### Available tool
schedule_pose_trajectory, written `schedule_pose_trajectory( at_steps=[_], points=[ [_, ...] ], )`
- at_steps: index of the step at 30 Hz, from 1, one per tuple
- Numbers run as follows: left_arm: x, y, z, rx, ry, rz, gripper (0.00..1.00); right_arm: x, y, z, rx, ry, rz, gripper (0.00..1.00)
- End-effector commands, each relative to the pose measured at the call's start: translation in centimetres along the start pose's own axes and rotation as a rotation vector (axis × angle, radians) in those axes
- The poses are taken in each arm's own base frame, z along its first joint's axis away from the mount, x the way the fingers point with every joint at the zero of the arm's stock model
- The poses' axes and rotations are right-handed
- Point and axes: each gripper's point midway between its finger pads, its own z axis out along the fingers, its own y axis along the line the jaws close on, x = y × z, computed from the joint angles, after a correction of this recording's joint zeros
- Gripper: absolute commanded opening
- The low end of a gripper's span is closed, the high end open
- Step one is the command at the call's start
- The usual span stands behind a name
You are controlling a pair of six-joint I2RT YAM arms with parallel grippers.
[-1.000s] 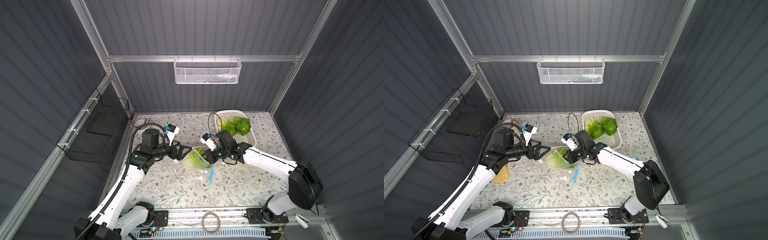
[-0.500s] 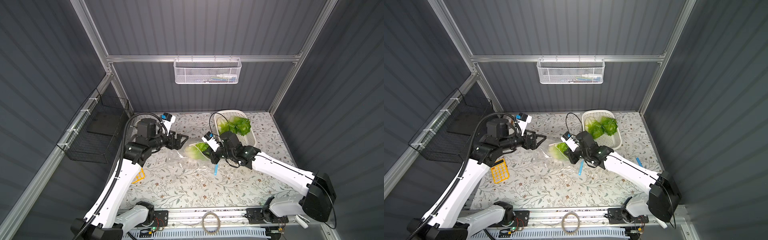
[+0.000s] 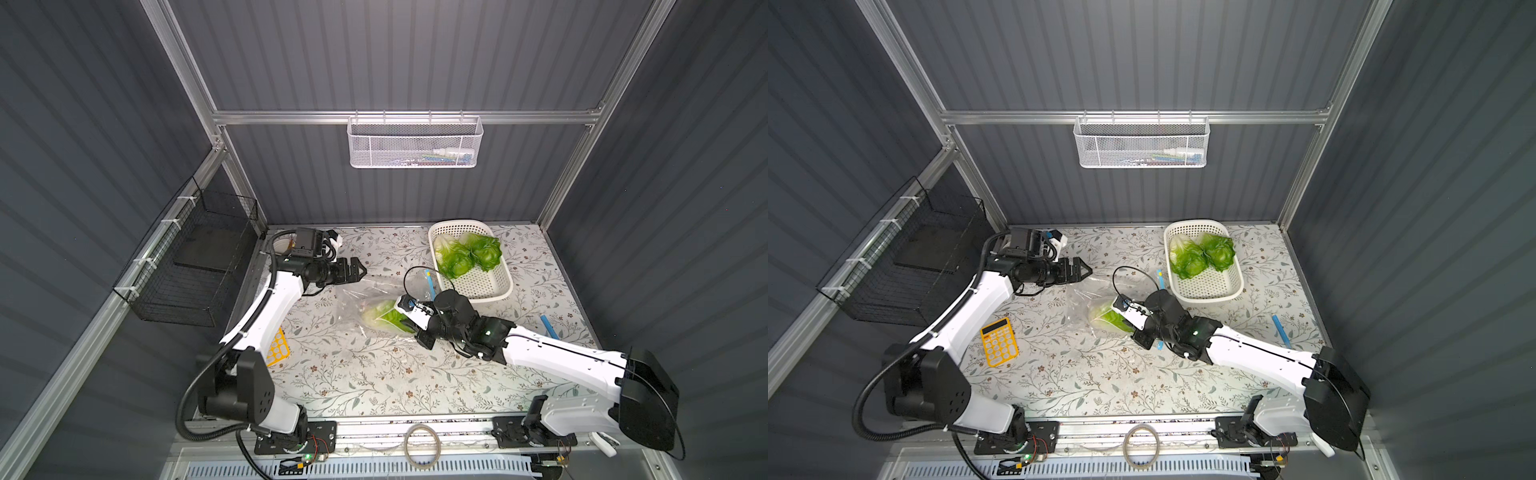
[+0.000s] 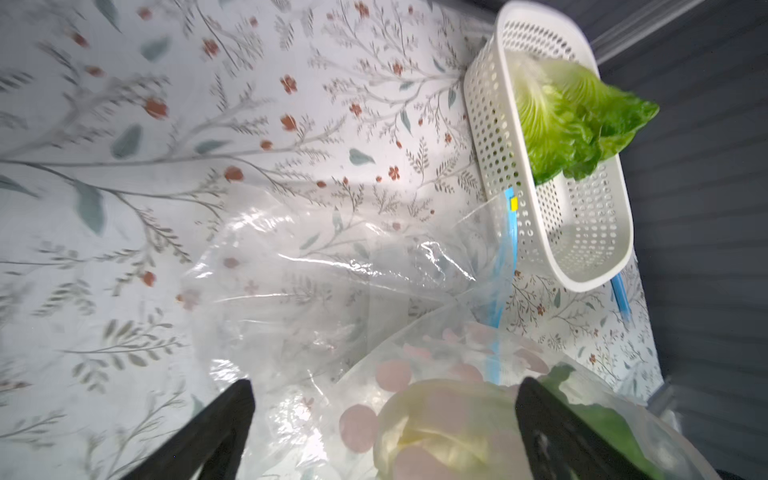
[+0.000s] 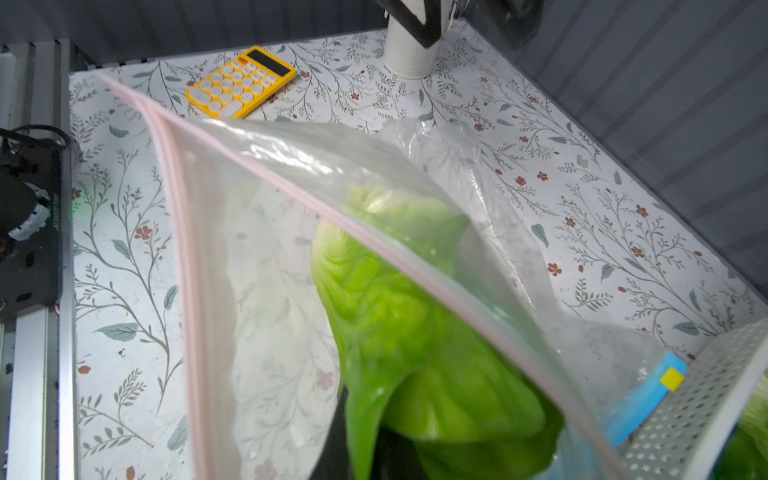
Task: Open the zip-top bag and take out the chinese cabbages
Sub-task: Pick up the Chinese cabbage from the zipper food storage bag.
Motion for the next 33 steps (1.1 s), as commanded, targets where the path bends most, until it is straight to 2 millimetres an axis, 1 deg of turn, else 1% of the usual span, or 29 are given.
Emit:
schedule_pose_trajectory(
  at_steps=[1, 3, 6, 9, 15, 18, 21, 24, 26, 27, 30, 33],
  points=[
    [3.0, -1.3, 2.5, 0.161, 0.153, -0.029, 0.98, 0.7, -0.5, 0.5, 0.049, -0.015, 0.013, 0.0],
    [4.4, -0.8, 3.6, 0.177, 0.209, -0.057, 0.96, 1.8, 0.0, 0.7, 0.05, 0.0, 0.033, 0.0],
    [6.1, -0.7, 4.5, 0.208, 0.26, -0.076, 0.95, 3.8, 0.8, 0.9, 0.056, 0.036, 0.047, 0.0],
    [7.8, -0.2, 5.3, 0.173, 0.314, -0.066, 0.95, 5.6, 1.6, 1.1, 0.061, 0.078, 0.068, 0.0],
    [10.8, -0.5, 7.4, 0.14, 0.43, -0.026, 0.96, 7.8, 2.4, 1.0, 0.071, 0.126, 0.132, 0.0],
    [11.8, -0.4, 8.2, 0.128, 0.467, -0.02, 0.96, 8.9, 2.6, 1.0, 0.081, 0.15, 0.153, 0.0],
    [12.3, 0.3, 8.6, 0.081, 0.484, -0.006, 0.96, 9.8, 2.7, 0.9, 0.091, 0.167, 0.184, 0.0],
    [12.7, 0.1, 9.0, 0.087, 0.492, 0.002, 0.96, 10.5, 2.8, 0.9, 0.094, 0.175, 0.219, 0.0],
    [13.3, -0.3, 9.3, 0.099, 0.508, 0.005, 0.92, 10.8, 2.7, 0.9, 0.103, 0.179, 0.239, 0.0],
    [13.6, -0.5, 9.5, 0.106, 0.518, 0.004, 0.88, 10.9, 2.7, 0.9, 0.108, 0.178, 0.247, 0.05],
    [14.5, -1.2, 10.0, 0.134, 0.547, -0.005, 0.73, 11.2, 2.6, 0.9, 0.116, 0.182, 0.266, 0.13],
    [15.2, -1.6, 10.4, 0.145, 0.57, -0.007, 0.56, 11.1, 2.5, 0.8, 0.122, 0.177, 0.28, 0.29]
  ],
)
